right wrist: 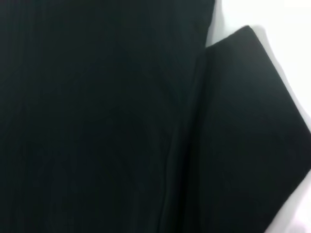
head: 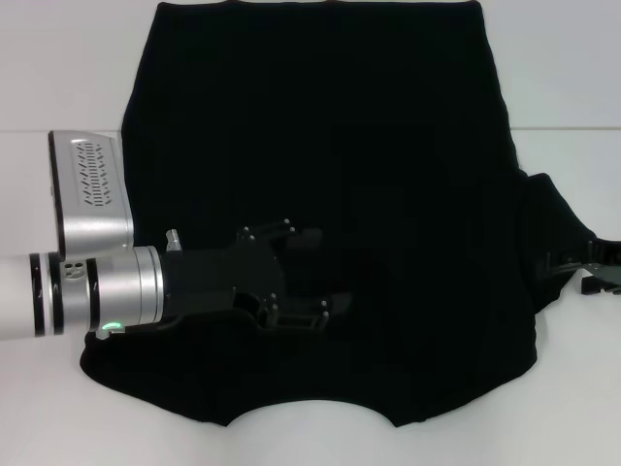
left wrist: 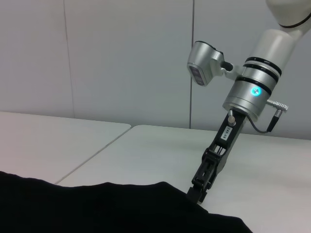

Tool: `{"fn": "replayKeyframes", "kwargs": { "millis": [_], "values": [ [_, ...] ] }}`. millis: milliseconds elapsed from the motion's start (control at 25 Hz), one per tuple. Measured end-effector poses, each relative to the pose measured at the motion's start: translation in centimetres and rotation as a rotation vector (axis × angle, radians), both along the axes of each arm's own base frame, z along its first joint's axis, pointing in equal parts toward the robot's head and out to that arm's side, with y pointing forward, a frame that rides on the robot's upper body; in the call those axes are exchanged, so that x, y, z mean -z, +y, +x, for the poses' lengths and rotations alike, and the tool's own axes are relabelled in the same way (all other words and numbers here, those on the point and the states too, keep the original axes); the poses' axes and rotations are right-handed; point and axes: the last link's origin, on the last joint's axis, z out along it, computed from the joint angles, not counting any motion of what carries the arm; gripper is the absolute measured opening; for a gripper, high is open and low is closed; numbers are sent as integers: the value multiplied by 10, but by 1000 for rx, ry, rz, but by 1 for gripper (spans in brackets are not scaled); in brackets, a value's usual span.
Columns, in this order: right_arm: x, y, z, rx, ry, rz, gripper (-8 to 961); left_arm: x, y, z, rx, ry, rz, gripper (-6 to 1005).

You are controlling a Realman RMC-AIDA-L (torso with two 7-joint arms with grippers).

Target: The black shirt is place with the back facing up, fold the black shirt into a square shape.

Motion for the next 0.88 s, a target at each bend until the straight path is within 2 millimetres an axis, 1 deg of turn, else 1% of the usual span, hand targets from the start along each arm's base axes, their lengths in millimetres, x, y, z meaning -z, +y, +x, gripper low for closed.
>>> {"fn": "replayKeyframes", "kwargs": {
  "millis": [240, 480, 680, 880],
  "values": [
    [0, 6, -2, -11, -13, 29, 860, 0, 0, 0, -1, 1, 1, 905],
    [5, 9, 1, -1, -23, 51, 740, 0, 0, -1, -6, 1, 1, 905],
    [6, 10, 1, -2, -25, 53, 640, 0, 1, -1, -6, 2, 2, 905],
    [5, 13, 1, -14, -36, 68, 457, -1, 1, -1, -6, 1, 4, 905]
  ]
}}
